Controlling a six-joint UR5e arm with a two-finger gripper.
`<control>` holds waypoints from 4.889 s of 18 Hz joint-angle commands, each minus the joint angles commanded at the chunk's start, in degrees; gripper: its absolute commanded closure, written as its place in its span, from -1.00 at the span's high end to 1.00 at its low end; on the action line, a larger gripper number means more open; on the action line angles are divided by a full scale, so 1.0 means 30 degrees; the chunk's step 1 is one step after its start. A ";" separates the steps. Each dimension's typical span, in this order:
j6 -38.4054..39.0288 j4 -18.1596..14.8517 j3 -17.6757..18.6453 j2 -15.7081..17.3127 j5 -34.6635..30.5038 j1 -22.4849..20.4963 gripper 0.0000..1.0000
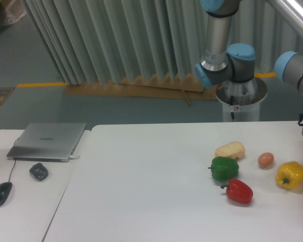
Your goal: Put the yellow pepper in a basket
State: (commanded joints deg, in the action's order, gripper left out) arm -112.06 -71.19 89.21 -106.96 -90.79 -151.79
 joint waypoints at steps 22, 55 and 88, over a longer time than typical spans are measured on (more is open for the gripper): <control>0.0087 0.0234 0.0205 0.0117 0.0000 -0.0087 1.00; 0.8363 0.0264 0.0905 0.1201 0.1025 0.0116 1.00; 1.9394 0.3663 0.3281 -0.0614 0.0469 0.1435 1.00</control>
State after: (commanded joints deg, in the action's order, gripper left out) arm -53.88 -60.21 99.05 -108.81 -89.38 -147.48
